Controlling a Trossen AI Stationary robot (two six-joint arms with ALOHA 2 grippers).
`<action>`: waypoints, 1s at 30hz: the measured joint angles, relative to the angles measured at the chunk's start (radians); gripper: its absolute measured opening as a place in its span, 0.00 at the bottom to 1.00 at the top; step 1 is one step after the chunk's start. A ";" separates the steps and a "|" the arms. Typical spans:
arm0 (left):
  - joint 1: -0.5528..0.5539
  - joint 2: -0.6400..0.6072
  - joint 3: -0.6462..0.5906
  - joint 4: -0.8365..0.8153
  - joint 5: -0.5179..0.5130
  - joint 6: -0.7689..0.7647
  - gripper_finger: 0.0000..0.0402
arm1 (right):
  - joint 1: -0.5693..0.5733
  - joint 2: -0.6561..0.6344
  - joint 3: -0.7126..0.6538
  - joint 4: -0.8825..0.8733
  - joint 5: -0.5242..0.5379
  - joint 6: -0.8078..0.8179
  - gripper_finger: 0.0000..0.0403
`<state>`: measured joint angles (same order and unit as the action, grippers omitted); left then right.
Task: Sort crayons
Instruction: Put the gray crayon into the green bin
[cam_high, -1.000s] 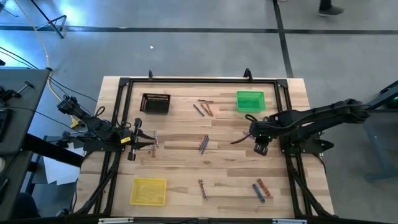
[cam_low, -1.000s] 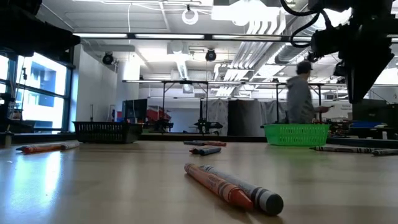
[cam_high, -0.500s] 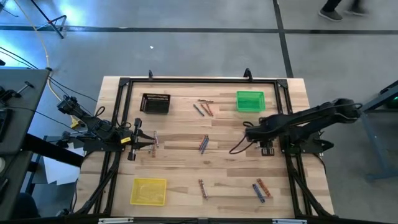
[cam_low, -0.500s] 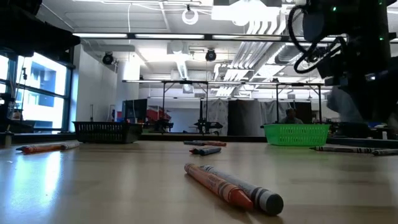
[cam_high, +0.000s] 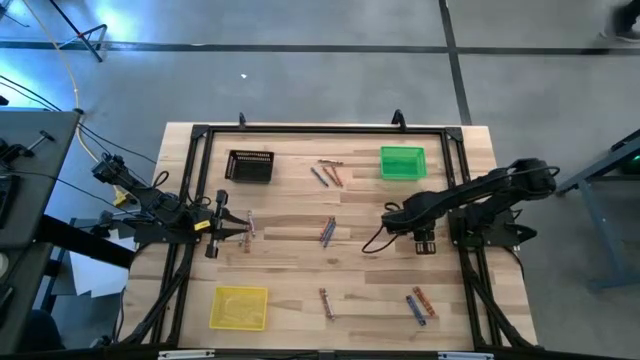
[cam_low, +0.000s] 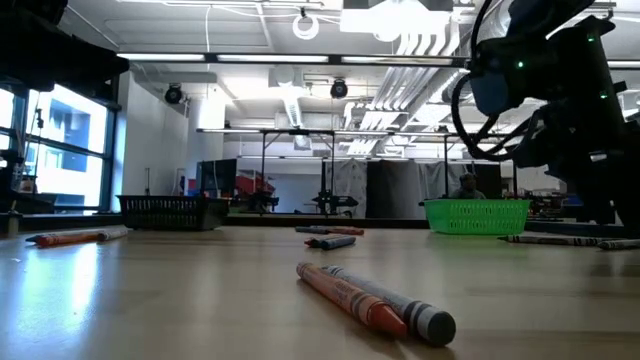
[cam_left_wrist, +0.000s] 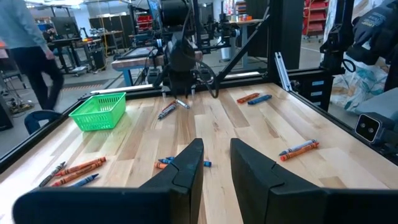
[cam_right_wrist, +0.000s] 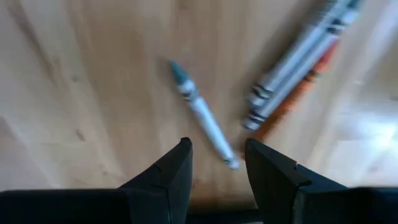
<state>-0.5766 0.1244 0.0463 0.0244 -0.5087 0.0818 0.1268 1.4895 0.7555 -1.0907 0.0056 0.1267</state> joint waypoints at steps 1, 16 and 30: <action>0.000 0.000 0.000 0.000 0.000 0.000 0.17 | 0.000 0.007 0.000 0.009 -0.015 -0.004 0.35; 0.000 0.000 0.000 -0.001 0.000 0.000 0.17 | 0.000 0.097 0.000 0.064 -0.036 0.004 0.35; 0.000 0.000 0.000 -0.001 0.000 0.000 0.17 | -0.004 0.163 0.002 0.065 -0.036 0.036 0.21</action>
<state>-0.5762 0.1242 0.0463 0.0235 -0.5087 0.0818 0.1225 1.6524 0.7578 -1.0252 -0.0305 0.1629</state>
